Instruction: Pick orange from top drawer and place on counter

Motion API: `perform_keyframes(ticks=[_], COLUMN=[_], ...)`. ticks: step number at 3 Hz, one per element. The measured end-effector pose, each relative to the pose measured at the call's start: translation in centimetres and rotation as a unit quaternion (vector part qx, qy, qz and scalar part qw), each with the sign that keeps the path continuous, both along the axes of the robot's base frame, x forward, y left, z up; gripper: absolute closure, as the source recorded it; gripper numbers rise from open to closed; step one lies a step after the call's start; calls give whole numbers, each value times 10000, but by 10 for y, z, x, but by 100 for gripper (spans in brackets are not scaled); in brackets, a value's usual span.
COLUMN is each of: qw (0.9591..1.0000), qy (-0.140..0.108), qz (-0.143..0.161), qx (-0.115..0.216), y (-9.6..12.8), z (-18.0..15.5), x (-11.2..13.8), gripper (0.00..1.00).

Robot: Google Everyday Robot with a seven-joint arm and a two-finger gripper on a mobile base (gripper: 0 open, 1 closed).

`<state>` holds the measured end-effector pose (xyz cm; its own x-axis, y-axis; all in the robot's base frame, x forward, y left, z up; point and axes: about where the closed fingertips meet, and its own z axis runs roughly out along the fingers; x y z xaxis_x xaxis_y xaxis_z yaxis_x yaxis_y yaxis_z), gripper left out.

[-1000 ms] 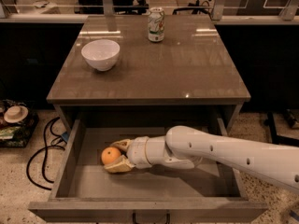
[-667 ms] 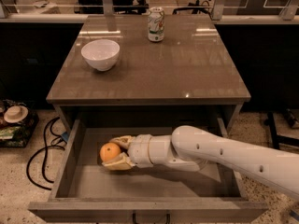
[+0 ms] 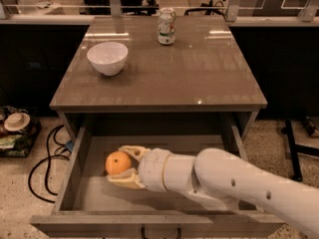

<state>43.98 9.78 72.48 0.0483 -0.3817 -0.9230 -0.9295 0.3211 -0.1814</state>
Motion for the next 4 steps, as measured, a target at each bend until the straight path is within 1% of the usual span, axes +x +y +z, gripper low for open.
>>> perform_keyframes(ticks=[1, 2, 3, 4], qw=[9987, 9954, 9906, 9841], qy=[-103, -104, -69, -69], qz=[-458, -875, -1278, -1722], qx=[-182, -368, -474, -435], y=[-10, -27, -52, -80], z=[41, 90, 137, 178], x=[-30, -36, -22, -1], gripper=[100, 100, 100, 100])
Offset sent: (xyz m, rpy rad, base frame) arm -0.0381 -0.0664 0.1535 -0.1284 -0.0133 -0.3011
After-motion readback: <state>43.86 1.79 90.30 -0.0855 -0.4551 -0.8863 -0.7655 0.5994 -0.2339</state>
